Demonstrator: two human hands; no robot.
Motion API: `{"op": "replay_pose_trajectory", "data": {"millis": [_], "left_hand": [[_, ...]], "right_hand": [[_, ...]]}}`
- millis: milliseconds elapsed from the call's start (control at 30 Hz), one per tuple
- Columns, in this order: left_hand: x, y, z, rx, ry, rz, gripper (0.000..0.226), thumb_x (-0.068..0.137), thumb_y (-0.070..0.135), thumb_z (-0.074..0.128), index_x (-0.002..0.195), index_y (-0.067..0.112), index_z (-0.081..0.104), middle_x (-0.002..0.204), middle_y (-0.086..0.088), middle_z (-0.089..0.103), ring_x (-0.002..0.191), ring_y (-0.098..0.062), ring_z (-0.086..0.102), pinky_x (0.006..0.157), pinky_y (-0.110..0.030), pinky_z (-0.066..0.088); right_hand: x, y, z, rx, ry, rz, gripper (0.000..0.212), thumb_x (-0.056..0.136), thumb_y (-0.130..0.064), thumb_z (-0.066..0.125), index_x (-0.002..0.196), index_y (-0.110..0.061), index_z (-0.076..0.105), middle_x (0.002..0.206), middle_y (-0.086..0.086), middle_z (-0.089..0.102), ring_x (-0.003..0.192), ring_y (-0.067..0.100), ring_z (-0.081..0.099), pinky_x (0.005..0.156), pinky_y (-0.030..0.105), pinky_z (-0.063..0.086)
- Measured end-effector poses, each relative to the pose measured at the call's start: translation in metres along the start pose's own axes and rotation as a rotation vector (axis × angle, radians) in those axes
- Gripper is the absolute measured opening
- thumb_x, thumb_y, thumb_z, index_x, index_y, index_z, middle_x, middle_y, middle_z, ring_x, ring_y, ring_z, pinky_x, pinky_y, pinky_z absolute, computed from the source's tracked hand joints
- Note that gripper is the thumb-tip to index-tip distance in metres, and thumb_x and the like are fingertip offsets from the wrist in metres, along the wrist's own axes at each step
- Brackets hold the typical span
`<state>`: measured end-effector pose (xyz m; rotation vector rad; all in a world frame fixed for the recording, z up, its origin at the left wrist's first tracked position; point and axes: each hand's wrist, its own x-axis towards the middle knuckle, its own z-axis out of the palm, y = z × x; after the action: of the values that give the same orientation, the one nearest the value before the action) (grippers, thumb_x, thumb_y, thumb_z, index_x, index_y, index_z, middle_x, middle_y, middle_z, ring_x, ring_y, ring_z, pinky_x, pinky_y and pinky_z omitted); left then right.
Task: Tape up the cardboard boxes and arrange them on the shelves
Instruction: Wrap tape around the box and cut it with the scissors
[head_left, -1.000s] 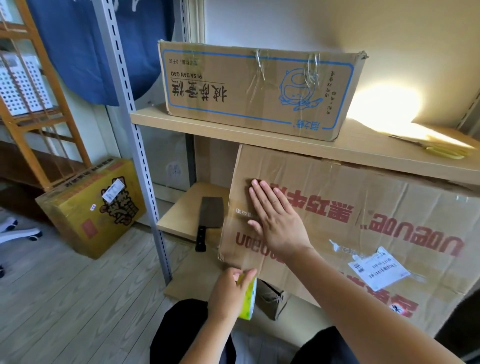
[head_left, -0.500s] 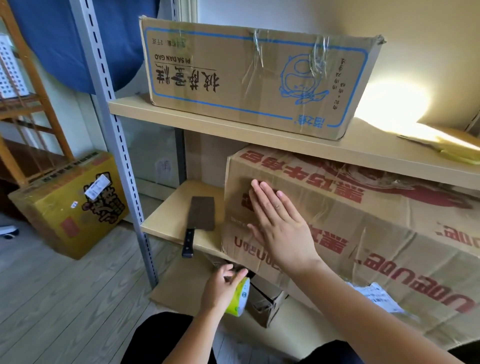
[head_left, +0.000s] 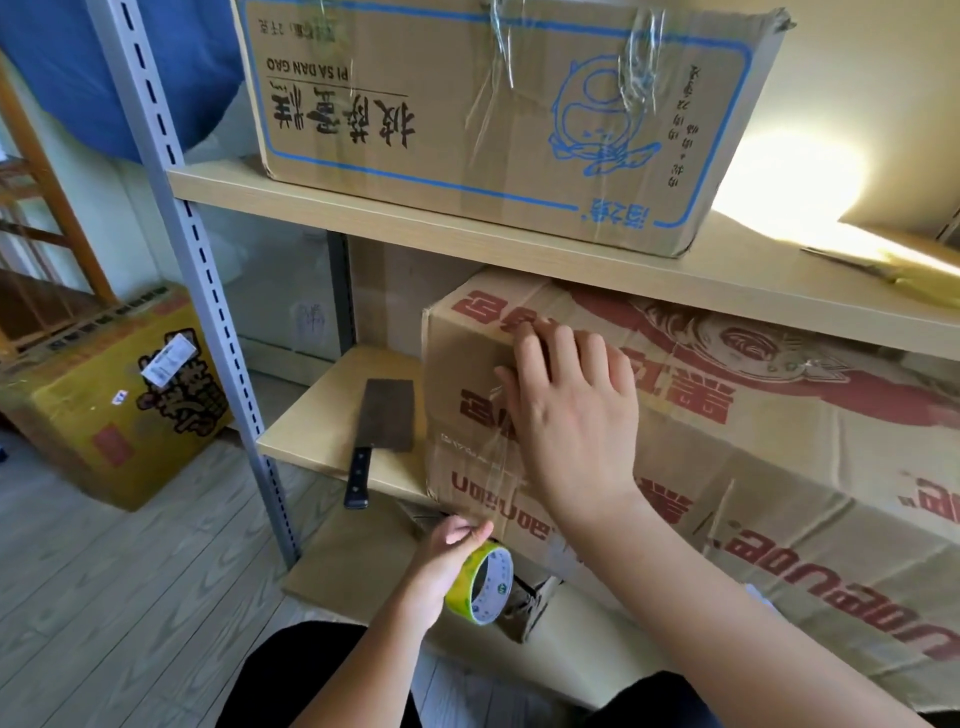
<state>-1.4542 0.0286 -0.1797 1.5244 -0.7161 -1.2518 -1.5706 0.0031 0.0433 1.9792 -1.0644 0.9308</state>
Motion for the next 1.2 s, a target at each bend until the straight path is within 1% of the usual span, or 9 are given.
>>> {"op": "replay_pose_trajectory", "data": {"millis": [233, 433, 667, 767, 833, 933, 1033, 1100, 1200], "left_hand": [[-0.041, 0.017, 0.001, -0.089, 0.045, 0.074, 0.019, 0.079, 0.022, 0.077, 0.088, 0.010, 0.066, 0.089, 0.003, 0.075, 0.087, -0.012, 0.069, 0.066, -0.011, 0.049], [-0.100, 0.011, -0.014, 0.125, 0.074, 0.027, 0.047, 0.071, 0.050, 0.079, 0.085, 0.009, 0.060, 0.083, 0.002, 0.070, 0.078, -0.010, 0.064, 0.067, -0.021, 0.043], [-0.174, 0.017, -0.038, 0.107, 0.204, 0.021, 0.046, 0.068, 0.050, 0.080, 0.062, 0.012, 0.055, 0.056, 0.006, 0.058, 0.060, -0.012, 0.057, 0.059, -0.021, 0.039], [-0.186, 0.020, -0.034, 0.015, 0.230, -0.061, 0.034, 0.069, 0.043, 0.083, 0.069, 0.012, 0.072, 0.070, 0.003, 0.072, 0.071, -0.011, 0.067, 0.065, -0.018, 0.046], [-0.191, 0.023, -0.028, 0.001, 0.282, -0.115, 0.029, 0.070, 0.040, 0.085, 0.071, 0.015, 0.071, 0.077, 0.003, 0.073, 0.076, -0.010, 0.067, 0.068, -0.020, 0.048], [-0.182, 0.029, -0.019, 0.089, 0.332, -0.122, 0.040, 0.065, 0.051, 0.085, 0.071, 0.014, 0.072, 0.074, 0.003, 0.072, 0.076, -0.013, 0.068, 0.067, -0.021, 0.051], [-0.171, 0.044, -0.010, 0.079, 0.313, -0.101, 0.043, 0.065, 0.041, 0.089, 0.088, 0.007, 0.075, 0.082, 0.002, 0.074, 0.083, -0.015, 0.069, 0.074, -0.024, 0.050], [-0.162, 0.050, -0.008, 0.053, 0.293, -0.089, 0.042, 0.068, 0.034, 0.088, 0.099, 0.010, 0.073, 0.098, 0.000, 0.074, 0.096, -0.016, 0.067, 0.088, -0.028, 0.049], [-0.160, 0.066, -0.010, 0.131, 0.294, -0.067, 0.051, 0.077, 0.052, 0.076, 0.109, 0.013, 0.071, 0.109, -0.003, 0.073, 0.100, -0.020, 0.066, 0.091, -0.029, 0.049]], "right_hand": [[0.005, 0.021, -0.026, 0.047, -0.017, 0.068, 0.029, 0.102, -0.030, 0.048, 0.122, -0.012, 0.060, 0.106, 0.009, 0.061, 0.092, 0.032, 0.053, 0.079, 0.042, 0.038], [0.018, 0.032, -0.049, 0.152, -0.081, 0.145, 0.023, 0.099, -0.028, 0.049, 0.109, -0.012, 0.062, 0.098, 0.008, 0.062, 0.092, 0.032, 0.052, 0.077, 0.040, 0.038], [0.022, 0.030, -0.076, 0.254, -0.080, 0.193, 0.018, 0.094, -0.028, 0.057, 0.098, -0.014, 0.067, 0.092, 0.006, 0.066, 0.090, 0.032, 0.054, 0.071, 0.036, 0.033], [0.033, 0.023, -0.068, 0.316, -0.216, 0.145, 0.022, 0.096, -0.029, 0.054, 0.101, -0.013, 0.067, 0.103, 0.006, 0.069, 0.096, 0.032, 0.054, 0.077, 0.036, 0.035], [0.027, 0.015, -0.056, 0.292, -0.326, 0.128, 0.034, 0.098, -0.029, 0.050, 0.123, -0.008, 0.060, 0.128, 0.012, 0.061, 0.116, 0.033, 0.050, 0.097, 0.038, 0.037], [-0.022, -0.008, -0.028, 0.277, -0.515, -0.053, 0.063, 0.097, -0.032, 0.050, 0.149, -0.001, 0.032, 0.162, 0.016, 0.011, 0.150, 0.031, 0.013, 0.123, 0.042, 0.009], [-0.092, -0.026, -0.003, 0.258, -0.733, -0.303, 0.076, 0.097, -0.057, 0.024, 0.153, -0.005, 0.024, 0.163, 0.013, 0.010, 0.151, 0.025, 0.001, 0.121, 0.045, 0.005], [-0.110, -0.025, 0.010, 0.290, -0.751, -0.286, 0.079, 0.098, -0.062, 0.018, 0.153, -0.007, 0.024, 0.162, 0.010, 0.018, 0.151, 0.024, 0.008, 0.118, 0.044, 0.012], [-0.099, -0.018, 0.023, 0.347, -0.742, -0.232, 0.078, 0.099, -0.064, 0.005, 0.155, -0.011, 0.016, 0.163, 0.006, 0.012, 0.151, 0.022, 0.005, 0.118, 0.042, 0.007]]}}
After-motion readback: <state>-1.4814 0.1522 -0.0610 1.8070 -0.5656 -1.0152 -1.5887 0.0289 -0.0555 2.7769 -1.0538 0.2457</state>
